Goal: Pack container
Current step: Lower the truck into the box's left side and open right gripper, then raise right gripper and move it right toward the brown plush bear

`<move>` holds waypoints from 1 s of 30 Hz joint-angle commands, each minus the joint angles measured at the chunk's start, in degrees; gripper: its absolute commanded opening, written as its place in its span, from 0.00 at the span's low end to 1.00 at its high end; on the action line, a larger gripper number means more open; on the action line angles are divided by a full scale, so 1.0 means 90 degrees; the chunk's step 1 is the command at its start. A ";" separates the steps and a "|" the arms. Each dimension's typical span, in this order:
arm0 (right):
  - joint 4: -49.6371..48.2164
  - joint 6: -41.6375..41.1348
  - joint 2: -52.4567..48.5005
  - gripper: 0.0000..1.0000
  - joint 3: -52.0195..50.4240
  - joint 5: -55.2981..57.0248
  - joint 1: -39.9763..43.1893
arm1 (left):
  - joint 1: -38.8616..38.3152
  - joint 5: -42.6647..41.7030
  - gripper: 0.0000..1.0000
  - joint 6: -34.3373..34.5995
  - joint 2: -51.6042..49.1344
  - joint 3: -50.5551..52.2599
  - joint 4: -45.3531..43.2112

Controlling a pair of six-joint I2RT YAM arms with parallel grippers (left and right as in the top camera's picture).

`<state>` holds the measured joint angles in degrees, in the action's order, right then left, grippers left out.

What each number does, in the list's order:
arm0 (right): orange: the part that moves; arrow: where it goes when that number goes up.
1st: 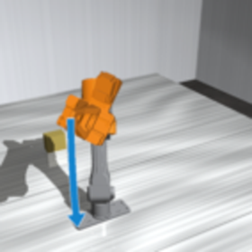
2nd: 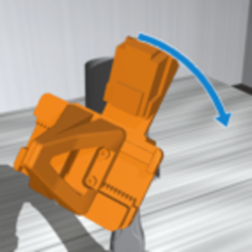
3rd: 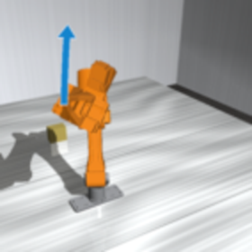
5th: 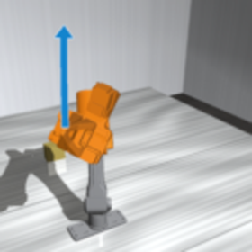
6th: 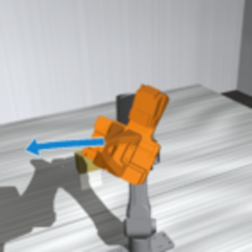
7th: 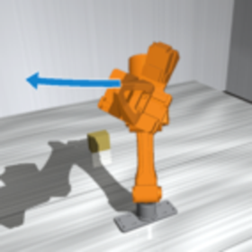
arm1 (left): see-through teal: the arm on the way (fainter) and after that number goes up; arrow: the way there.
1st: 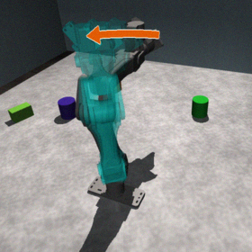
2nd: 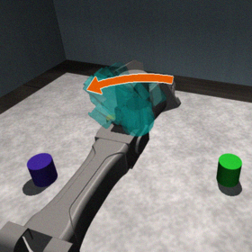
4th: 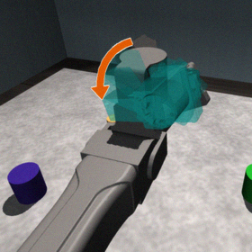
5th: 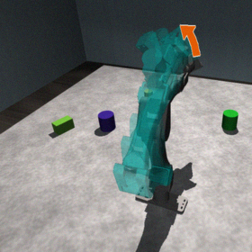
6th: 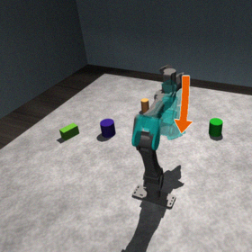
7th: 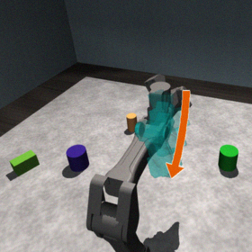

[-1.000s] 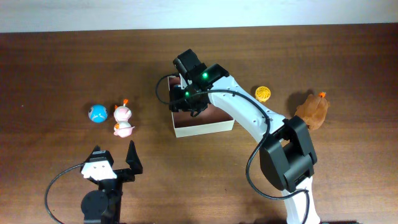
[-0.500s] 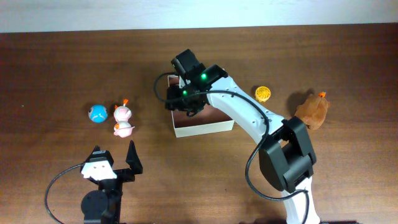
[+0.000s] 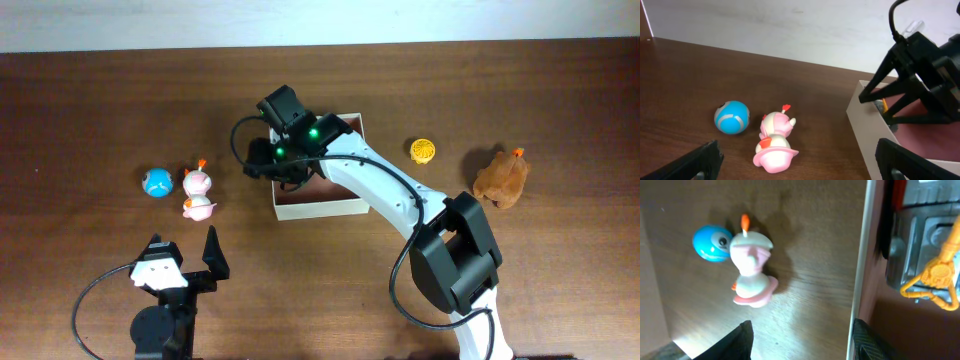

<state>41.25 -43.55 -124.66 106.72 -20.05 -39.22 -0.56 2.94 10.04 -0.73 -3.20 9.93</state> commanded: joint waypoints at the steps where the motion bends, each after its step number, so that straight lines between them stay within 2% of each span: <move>1: -0.0214 -0.0306 0.0238 0.58 0.0121 -0.0061 -0.0034 | 0.0039 -0.0070 1.00 -0.0104 0.0049 0.0036 -0.0017; 8: -0.0376 -0.0350 0.0238 0.58 0.0121 -0.0002 -0.0019 | 0.0039 -0.0070 1.00 -0.0104 0.0049 0.0036 -0.0017; 11: -0.0374 0.0015 0.0240 0.59 0.0136 0.0012 0.0070 | 0.0039 -0.0070 1.00 -0.0104 0.0049 0.0036 -0.0017; 14: -0.0109 0.0525 0.0240 0.64 0.0379 0.0039 0.0199 | 0.0039 -0.0070 1.00 -0.0104 0.0049 0.0036 -0.0019; 19: 0.1027 0.1416 0.0240 0.68 0.1348 0.0379 0.0459 | 0.0039 -0.0068 1.00 -0.0104 0.0049 0.0036 -0.0017; 23: 0.2441 0.1848 0.0240 0.71 0.2356 0.1489 0.0794 | 0.0039 -0.0068 1.00 -0.0104 0.0049 0.0036 -0.0017; 26: 0.3371 0.1957 0.0240 0.74 0.2965 0.2198 0.1231 | 0.0039 -0.0068 1.00 -0.0104 0.0049 0.0036 -0.0017; 30: 0.4131 0.2324 0.0240 0.77 0.3381 0.2322 0.2033 | 0.0039 -0.0068 1.00 -0.0104 0.0049 0.0036 -0.0019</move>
<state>76.36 -26.61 -124.11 134.76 -4.58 -25.71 -0.56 2.94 10.04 -0.73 -3.20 9.93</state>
